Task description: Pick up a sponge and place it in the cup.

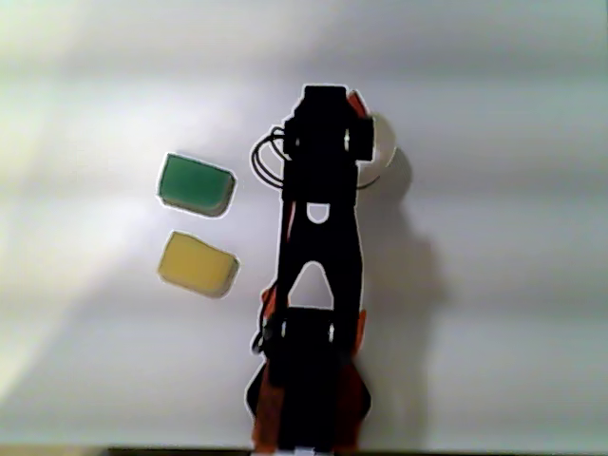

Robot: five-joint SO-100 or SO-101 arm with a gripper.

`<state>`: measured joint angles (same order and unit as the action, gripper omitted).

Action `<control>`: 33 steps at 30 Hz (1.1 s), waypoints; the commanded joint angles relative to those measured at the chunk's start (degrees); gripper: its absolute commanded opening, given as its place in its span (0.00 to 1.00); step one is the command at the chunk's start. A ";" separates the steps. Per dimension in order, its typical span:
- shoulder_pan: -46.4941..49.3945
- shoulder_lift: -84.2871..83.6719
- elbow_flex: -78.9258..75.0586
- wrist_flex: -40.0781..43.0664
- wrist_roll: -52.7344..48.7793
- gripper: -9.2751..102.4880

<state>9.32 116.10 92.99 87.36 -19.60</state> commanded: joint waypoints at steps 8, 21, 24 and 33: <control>5.45 8.70 9.32 -0.09 -2.20 0.08; 2.81 -2.46 0.53 -2.55 0.70 0.08; 2.29 -5.01 -0.79 -4.31 1.41 0.08; 1.67 -6.77 -0.62 -8.09 1.49 0.30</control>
<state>9.67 107.58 92.72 79.54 -17.75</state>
